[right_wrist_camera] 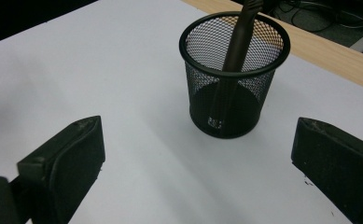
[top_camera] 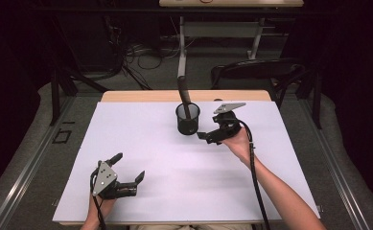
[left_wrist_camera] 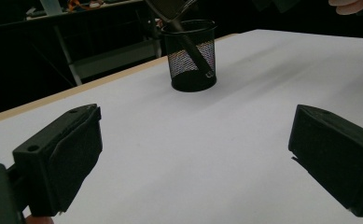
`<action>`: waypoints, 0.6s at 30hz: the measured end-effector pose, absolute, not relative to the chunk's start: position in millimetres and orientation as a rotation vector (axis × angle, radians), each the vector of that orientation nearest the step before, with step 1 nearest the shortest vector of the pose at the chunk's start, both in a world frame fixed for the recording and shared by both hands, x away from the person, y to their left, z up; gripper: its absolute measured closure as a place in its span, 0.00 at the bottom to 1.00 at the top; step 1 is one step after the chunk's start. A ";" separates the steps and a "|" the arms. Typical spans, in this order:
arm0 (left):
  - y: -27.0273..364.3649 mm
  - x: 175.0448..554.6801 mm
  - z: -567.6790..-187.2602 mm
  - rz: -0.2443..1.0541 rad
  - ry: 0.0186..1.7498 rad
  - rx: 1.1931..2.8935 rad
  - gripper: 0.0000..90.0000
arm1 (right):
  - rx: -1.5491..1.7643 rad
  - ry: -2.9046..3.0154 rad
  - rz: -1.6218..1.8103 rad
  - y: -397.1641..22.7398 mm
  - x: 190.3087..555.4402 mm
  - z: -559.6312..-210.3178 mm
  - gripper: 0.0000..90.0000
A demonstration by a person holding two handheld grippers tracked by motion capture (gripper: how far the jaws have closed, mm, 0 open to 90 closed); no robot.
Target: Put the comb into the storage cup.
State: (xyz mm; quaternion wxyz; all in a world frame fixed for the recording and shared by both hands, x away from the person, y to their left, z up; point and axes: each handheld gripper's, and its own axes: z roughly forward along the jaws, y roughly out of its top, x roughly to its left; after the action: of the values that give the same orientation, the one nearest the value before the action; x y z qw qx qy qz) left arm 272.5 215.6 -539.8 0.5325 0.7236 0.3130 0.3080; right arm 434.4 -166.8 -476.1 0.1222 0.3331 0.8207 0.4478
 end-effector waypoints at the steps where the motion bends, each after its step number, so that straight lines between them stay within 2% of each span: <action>1: 215.5 272.2 -539.6 0.737 0.745 1.727 0.03 | 0.972 2.400 1.301 -169.0 433.2 -475.9 0.02; 18: 216.0 272.4 -539.6 0.737 0.748 1.728 0.03 | 0.949 2.431 1.264 -193.8 400.4 -470.6 0.00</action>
State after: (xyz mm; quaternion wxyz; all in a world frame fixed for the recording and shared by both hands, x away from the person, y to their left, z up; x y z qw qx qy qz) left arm 272.4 216.0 -539.6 0.5308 0.7242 0.3136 0.3089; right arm 400.4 -193.8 -470.6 0.1206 0.3250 0.8323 0.4327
